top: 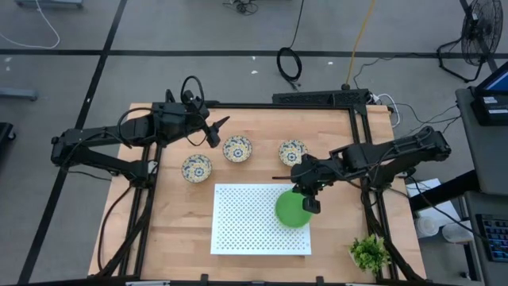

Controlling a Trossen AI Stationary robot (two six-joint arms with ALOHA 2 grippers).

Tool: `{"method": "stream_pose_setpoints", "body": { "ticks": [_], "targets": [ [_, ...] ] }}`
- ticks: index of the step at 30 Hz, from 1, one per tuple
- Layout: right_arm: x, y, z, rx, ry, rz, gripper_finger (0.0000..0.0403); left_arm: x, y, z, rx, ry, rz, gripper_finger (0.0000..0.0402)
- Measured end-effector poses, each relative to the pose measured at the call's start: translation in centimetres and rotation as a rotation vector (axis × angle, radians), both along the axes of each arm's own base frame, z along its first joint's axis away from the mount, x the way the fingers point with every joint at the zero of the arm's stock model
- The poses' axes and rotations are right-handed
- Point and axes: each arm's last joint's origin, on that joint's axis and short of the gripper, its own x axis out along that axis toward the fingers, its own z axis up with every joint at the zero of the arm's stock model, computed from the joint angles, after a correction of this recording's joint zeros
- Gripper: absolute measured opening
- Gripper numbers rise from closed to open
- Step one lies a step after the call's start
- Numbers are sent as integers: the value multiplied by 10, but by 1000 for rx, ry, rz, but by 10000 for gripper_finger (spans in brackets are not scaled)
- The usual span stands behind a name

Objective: Pick & Place Mini bowls
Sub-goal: Stack the green bowl on top of the green bowl on the shelf, then put the right white bowl on the shelf

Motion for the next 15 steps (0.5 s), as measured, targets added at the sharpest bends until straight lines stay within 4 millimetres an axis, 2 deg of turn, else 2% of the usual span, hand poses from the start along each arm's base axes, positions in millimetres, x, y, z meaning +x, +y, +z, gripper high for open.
{"method": "stream_pose_setpoints", "body": {
  "ticks": [7,15],
  "targets": [
    [-2,0,1,6,4,-8,29,0,0,0,0,0,0,273],
    [-2,0,2,5,-9,-3,95,0,0,0,0,0,0,273]
  ]
}}
